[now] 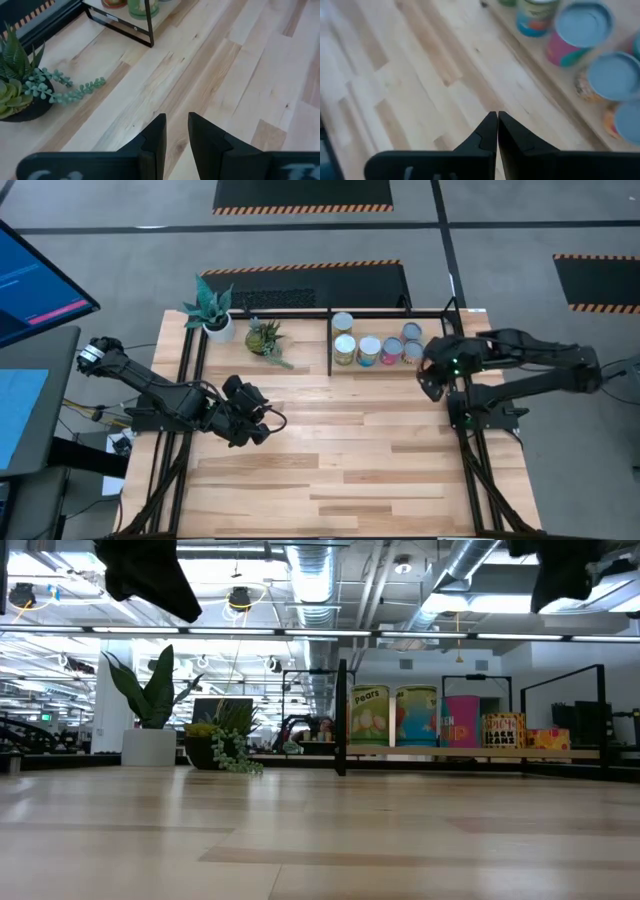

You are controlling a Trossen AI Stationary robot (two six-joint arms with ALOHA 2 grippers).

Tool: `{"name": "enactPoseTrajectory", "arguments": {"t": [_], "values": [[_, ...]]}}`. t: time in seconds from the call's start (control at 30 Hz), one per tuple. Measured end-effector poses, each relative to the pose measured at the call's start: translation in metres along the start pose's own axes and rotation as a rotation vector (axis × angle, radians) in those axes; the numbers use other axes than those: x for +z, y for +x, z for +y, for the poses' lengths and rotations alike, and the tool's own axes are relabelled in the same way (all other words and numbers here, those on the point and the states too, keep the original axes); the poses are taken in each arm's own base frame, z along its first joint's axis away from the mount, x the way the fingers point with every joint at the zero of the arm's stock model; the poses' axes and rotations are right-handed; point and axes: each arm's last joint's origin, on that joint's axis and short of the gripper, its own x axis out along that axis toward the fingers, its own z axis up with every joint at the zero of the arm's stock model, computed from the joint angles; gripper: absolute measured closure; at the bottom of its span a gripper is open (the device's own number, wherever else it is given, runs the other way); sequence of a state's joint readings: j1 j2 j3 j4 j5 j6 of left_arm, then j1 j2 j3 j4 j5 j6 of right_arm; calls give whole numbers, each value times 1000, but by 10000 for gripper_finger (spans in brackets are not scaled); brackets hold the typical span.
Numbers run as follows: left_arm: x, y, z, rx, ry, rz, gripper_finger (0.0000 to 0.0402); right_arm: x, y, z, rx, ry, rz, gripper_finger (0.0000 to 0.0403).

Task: Pick and place cans onto a shelf
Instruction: Return to Home Position

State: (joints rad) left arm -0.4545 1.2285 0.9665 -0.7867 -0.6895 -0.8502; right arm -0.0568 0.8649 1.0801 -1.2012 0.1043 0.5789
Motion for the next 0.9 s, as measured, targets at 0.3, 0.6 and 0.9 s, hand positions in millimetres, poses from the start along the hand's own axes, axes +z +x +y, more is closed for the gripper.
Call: {"name": "enactPoseTrajectory", "arguments": {"t": [0.3, 0.6, 0.9], "values": [[-2, 0, -2, -66, 15, 77, 332, -15, -18, 20, 116, -88, -140, 365], [-1, 0, -3, -77, -21, 62, 332, -38, -23, 37, 108, -139, -246, 365], [1, 0, -4, -67, 52, 24, 332, -69, -17, 53, 167, -189, -384, 365]]}}
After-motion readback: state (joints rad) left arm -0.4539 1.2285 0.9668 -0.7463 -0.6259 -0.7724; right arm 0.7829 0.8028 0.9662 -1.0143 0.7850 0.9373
